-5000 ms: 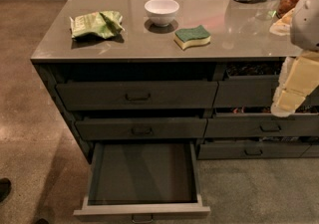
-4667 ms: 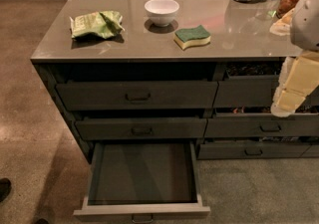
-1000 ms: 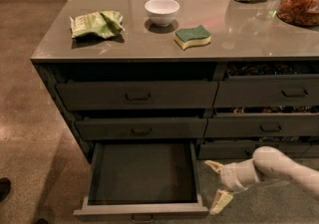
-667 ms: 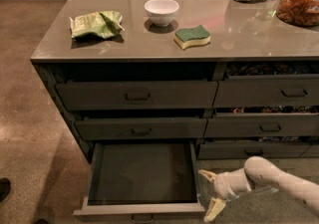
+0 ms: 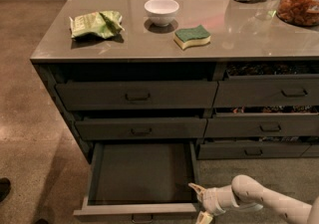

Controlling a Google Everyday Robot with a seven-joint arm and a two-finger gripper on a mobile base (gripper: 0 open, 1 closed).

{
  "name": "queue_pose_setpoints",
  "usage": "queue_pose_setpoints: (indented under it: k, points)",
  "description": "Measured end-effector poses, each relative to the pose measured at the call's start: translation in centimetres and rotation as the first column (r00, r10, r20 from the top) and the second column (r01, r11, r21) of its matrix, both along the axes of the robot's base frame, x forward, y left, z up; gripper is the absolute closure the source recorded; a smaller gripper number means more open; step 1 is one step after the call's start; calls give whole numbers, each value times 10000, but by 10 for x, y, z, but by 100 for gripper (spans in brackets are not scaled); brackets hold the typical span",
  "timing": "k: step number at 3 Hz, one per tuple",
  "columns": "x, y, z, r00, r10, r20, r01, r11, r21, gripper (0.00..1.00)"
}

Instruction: Close bottom drawer

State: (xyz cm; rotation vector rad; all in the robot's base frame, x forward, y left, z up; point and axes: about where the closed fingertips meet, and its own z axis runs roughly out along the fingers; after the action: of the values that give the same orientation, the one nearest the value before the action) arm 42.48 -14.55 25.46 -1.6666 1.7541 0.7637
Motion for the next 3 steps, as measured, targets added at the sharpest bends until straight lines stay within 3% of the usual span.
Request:
queue_pose_setpoints:
  k: [2, 3]
  points:
    - [13, 31, -56, 9992, 81, 400, -92, 9995, 292, 0]
    - [13, 33, -59, 9990, 106, 434, -120, 9994, 312, 0]
